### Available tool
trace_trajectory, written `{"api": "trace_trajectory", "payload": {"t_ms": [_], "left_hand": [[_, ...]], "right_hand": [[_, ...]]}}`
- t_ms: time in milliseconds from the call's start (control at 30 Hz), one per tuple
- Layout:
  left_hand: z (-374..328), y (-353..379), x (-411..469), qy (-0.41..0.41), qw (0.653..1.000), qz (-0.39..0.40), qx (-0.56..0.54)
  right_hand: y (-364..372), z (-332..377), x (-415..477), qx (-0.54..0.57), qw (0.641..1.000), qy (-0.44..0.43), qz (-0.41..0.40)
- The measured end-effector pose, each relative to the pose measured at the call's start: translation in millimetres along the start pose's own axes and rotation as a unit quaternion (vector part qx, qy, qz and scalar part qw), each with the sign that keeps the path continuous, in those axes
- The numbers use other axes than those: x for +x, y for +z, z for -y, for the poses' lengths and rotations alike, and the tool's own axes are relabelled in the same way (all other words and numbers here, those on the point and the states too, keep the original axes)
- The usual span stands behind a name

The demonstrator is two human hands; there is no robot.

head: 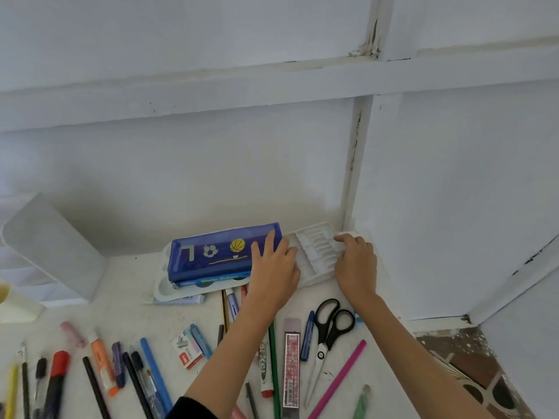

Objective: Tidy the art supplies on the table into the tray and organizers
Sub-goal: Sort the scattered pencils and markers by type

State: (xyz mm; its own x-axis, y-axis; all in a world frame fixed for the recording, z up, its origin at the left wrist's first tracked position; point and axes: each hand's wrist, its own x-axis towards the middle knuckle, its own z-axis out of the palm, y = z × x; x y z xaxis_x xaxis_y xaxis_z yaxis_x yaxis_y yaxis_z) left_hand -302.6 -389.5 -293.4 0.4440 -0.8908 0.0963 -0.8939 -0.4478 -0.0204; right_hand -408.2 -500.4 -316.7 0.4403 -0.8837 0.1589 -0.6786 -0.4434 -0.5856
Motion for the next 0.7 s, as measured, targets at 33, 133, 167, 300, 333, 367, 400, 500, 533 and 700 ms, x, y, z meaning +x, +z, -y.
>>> {"api": "trace_trajectory", "payload": {"t_ms": [33,133,167,300,333,367,400,500,533,700], "left_hand": [[3,1,0,-0.001,1.000,0.001,-0.004],[16,0,-6,-0.006,1.000,-0.019,-0.013],[20,0,-9,-0.007,0.999,-0.028,-0.017],[36,6,-23,-0.011,0.997,-0.070,-0.033],[39,7,-26,-0.015,0.996,-0.075,-0.037],[42,8,-29,-0.022,0.996,-0.077,-0.046],[44,7,-32,-0.027,0.995,-0.082,-0.059],[46,1,-44,-0.028,0.984,-0.125,-0.126],[44,-4,-50,-0.034,0.974,-0.144,-0.173],[24,-40,-87,-0.131,0.827,-0.048,-0.545]], "right_hand": [[0,-1,0,0.027,1.000,-0.001,-0.005],[-2,-3,-4,0.085,0.996,-0.010,-0.029],[-2,-5,-4,0.094,0.995,-0.014,-0.039],[-7,-10,-5,0.117,0.992,-0.010,-0.049],[-11,-9,-6,0.123,0.991,-0.003,-0.051],[-15,-10,-7,0.129,0.990,0.001,-0.054],[-19,-9,-9,0.133,0.989,0.005,-0.057],[-33,-9,-13,0.141,0.987,0.003,-0.072],[-38,-8,-16,0.152,0.986,0.006,-0.070],[-51,9,-46,0.232,0.972,-0.036,0.006]]}}
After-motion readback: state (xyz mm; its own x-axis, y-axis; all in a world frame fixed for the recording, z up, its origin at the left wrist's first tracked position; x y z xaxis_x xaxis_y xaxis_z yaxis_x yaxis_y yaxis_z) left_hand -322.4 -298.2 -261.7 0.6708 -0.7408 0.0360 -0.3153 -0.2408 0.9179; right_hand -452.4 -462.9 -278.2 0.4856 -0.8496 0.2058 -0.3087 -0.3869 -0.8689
